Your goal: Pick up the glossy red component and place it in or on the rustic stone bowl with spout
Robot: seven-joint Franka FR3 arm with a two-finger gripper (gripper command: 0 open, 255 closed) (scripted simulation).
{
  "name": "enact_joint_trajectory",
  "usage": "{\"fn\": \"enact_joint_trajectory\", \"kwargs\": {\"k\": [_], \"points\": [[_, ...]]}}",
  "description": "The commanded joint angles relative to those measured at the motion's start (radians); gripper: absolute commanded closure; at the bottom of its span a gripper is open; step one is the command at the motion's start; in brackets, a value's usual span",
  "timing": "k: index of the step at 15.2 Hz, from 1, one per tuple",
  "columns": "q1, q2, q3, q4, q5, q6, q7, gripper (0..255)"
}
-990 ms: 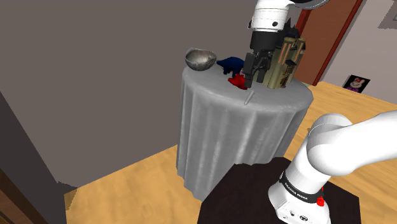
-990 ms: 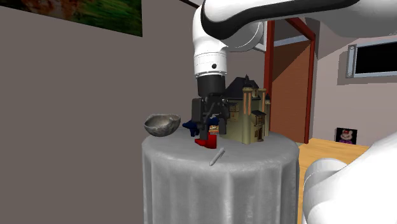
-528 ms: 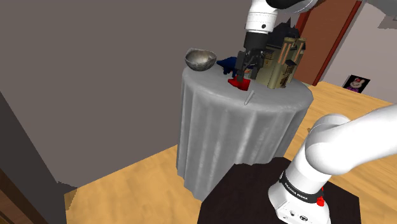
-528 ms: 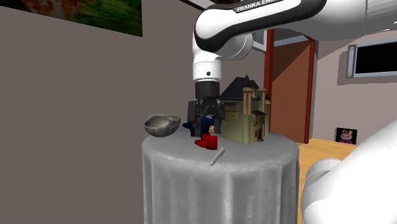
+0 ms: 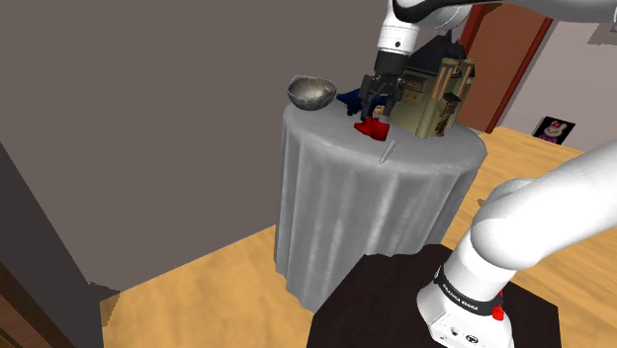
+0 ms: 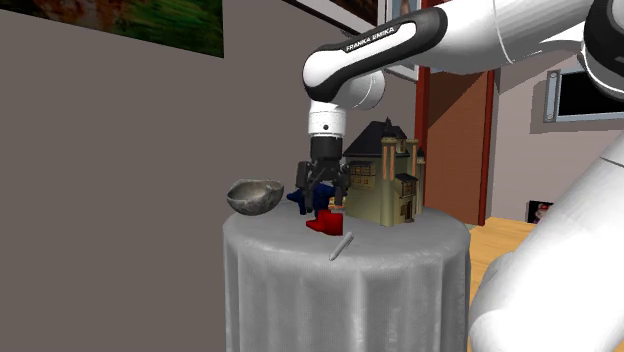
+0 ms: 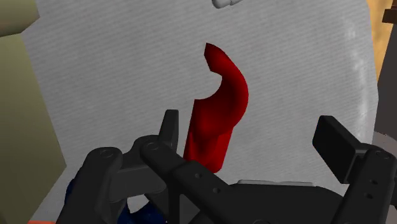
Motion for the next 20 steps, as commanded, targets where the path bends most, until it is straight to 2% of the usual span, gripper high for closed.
{"fn": "enact_joint_trajectory", "kwargs": {"k": [1, 8, 16, 17, 20], "points": [[-0.012, 0.029, -0.022, 0.014, -0.002, 0.021, -0.009, 0], [-0.011, 0.026, -0.024, -0.090, -0.004, 0.123, -0.008, 0], [-0.011, 0.026, -0.024, -0.090, -0.004, 0.123, -0.008, 0], [-0.011, 0.026, -0.024, -0.090, -0.004, 0.123, -0.008, 255], [-0.011, 0.026, -0.024, -0.090, -0.004, 0.123, -0.008, 255]]}}
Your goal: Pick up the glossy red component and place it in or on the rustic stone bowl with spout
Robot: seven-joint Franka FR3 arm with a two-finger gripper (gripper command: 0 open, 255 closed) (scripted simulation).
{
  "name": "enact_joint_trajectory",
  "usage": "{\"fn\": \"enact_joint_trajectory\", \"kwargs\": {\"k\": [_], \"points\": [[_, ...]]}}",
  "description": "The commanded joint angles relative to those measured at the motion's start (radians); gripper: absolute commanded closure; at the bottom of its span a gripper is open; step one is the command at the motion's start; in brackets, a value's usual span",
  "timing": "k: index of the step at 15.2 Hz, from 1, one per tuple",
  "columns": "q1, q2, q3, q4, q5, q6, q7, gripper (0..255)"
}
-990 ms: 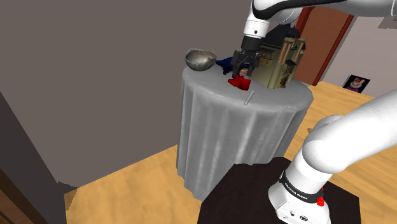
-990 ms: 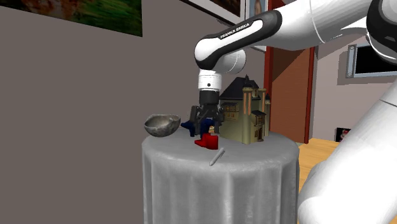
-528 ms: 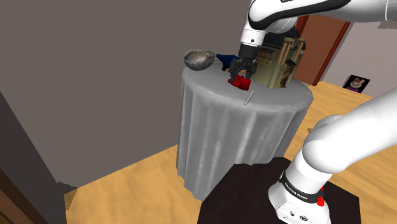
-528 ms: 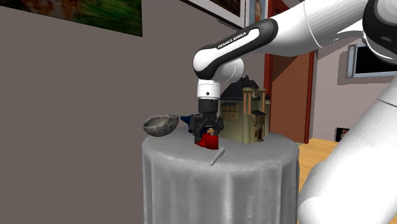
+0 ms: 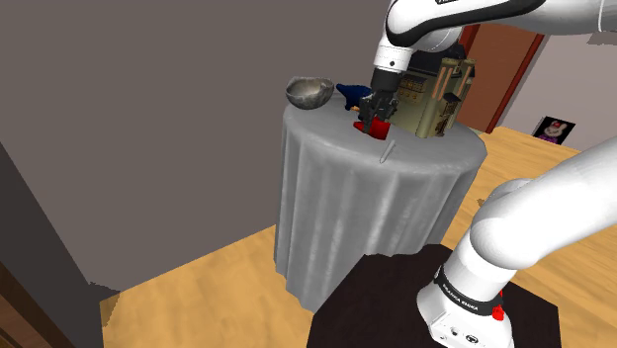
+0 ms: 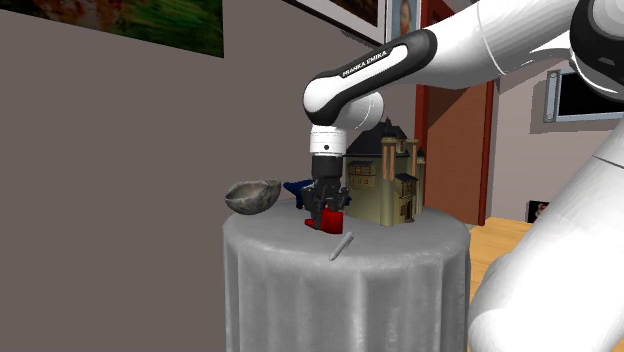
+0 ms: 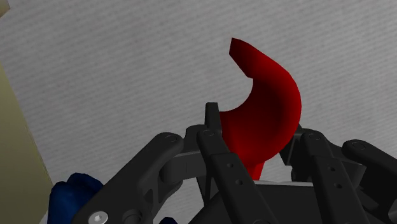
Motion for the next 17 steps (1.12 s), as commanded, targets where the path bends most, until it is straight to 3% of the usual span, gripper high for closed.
{"fn": "enact_joint_trajectory", "kwargs": {"k": [1, 6, 17], "points": [[0.000, 0.000, 0.000, 0.000, 0.000, 0.000, 0.000, 255], [0.000, 0.000, 0.000, 0.000, 0.000, 0.000, 0.000, 255], [0.004, 0.002, 0.007, 0.149, 0.004, -0.147, 0.008, 255]]}}
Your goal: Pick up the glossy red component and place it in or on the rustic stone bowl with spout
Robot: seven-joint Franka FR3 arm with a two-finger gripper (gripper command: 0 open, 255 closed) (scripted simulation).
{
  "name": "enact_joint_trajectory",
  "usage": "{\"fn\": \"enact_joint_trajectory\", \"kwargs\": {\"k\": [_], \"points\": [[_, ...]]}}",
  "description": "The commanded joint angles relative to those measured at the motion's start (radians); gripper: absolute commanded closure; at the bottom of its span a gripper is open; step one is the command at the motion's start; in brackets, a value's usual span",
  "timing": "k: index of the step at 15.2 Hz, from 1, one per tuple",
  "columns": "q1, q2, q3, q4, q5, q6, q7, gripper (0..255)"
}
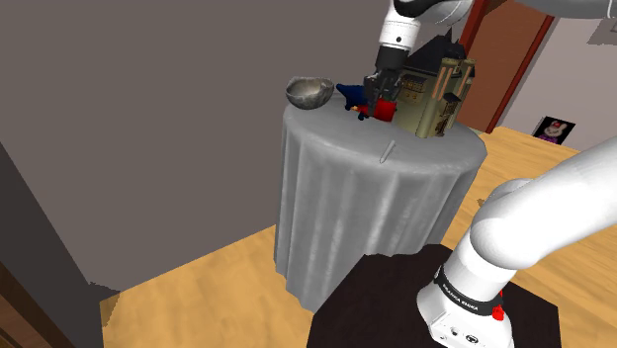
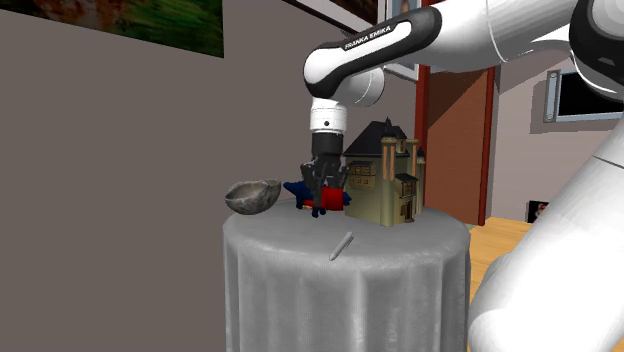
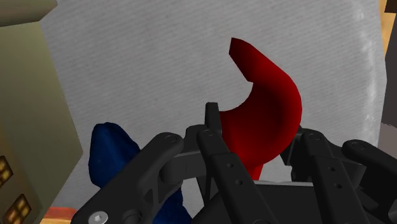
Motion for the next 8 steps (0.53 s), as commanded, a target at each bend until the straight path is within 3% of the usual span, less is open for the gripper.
{"fn": "enact_joint_trajectory", "kwargs": {"k": [1, 8], "points": [[0.001, 0.001, 0.002, 0.026, 0.001, -0.026, 0.003, 255], [0.005, 0.017, 0.005, 0.134, 0.005, -0.118, 0.007, 255]]}}
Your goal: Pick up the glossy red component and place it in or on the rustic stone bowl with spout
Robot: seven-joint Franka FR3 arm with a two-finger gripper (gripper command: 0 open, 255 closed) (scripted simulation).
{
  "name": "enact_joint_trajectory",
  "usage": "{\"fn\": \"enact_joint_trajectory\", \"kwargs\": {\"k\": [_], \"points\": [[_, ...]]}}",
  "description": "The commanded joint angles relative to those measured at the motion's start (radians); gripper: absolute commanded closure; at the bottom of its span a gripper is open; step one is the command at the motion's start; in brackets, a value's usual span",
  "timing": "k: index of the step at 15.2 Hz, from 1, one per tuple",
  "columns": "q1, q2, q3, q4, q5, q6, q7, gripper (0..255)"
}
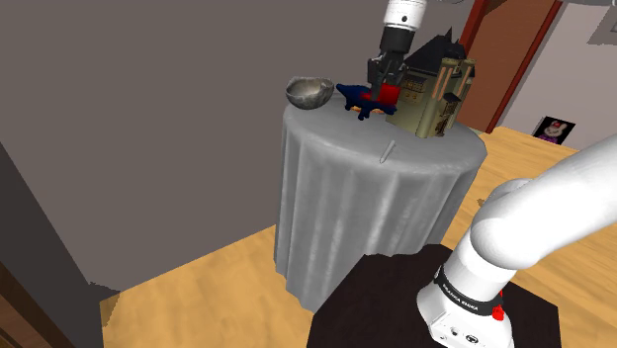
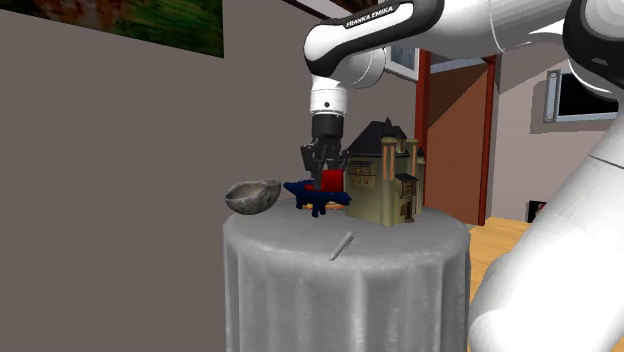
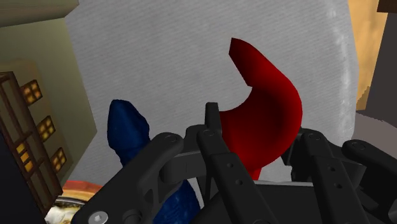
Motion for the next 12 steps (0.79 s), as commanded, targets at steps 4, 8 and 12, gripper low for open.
{"fn": "enact_joint_trajectory", "kwargs": {"k": [4, 8, 12], "points": [[0.003, 0.016, 0.003, 0.082, 0.004, -0.066, 0.004, 255], [0.005, 0.033, 0.003, 0.152, 0.007, -0.119, 0.006, 255], [0.008, 0.054, 0.002, 0.226, 0.010, -0.173, 0.007, 255]]}}
